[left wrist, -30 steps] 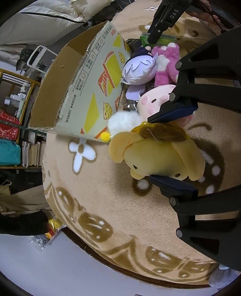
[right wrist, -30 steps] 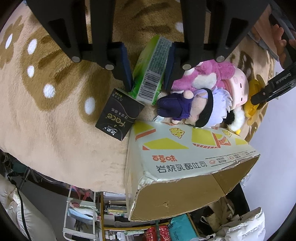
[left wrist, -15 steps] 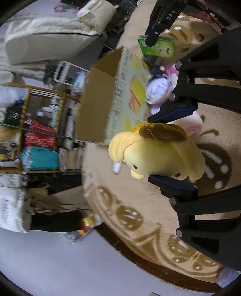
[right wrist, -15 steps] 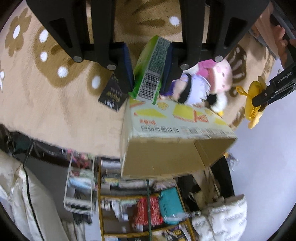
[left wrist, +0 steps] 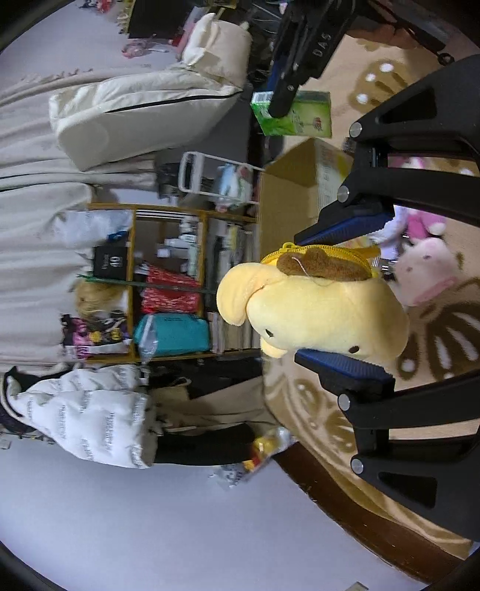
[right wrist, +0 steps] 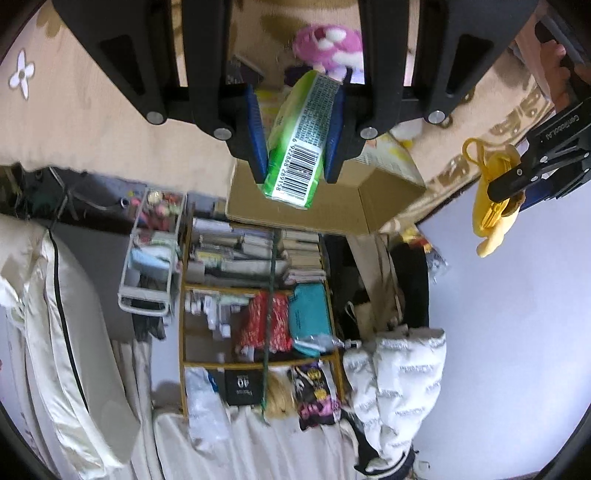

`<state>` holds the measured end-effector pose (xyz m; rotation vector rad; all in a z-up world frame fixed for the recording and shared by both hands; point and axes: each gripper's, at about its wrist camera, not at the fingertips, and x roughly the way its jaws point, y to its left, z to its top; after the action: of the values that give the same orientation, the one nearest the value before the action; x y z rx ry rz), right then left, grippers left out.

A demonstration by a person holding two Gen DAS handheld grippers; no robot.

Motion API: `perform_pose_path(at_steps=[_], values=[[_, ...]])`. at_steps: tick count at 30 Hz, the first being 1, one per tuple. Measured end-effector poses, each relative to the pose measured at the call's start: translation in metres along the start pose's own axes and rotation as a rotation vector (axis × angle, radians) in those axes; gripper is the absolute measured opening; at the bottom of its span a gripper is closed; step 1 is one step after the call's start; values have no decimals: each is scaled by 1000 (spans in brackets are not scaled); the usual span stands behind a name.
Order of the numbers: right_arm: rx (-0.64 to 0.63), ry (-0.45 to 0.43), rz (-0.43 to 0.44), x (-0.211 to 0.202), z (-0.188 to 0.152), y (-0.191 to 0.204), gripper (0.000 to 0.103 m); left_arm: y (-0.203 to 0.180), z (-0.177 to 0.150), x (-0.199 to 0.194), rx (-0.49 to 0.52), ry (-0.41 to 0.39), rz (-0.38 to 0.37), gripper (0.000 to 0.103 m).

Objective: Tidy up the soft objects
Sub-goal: 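Lift the yellow plush dog with the left tool while the right tool carries the green carton over the box, then open the left tool to drop the plush dog in the box while the right tool drops the carton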

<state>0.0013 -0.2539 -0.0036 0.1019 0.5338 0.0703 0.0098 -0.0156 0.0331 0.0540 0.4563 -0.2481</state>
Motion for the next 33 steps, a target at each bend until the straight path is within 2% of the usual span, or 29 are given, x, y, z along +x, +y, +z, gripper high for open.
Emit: perform_pose_path(at_steps=[5, 9, 12, 25, 33], values=[[-6, -46, 12, 7, 20, 1, 32, -8, 23, 11, 41, -55, 16, 54], [1, -69, 13, 18, 30, -3, 32, -12, 33, 24, 56, -83, 5, 54], [-10, -99, 7, 24, 33, -6, 32, -18, 34, 38, 85, -116, 22, 54], [9, -79, 16, 64, 24, -21, 32, -23, 15, 95, 86, -56, -8, 55], [5, -3, 51, 90, 4, -20, 32, -32, 2, 119, 121, 16, -29, 55]])
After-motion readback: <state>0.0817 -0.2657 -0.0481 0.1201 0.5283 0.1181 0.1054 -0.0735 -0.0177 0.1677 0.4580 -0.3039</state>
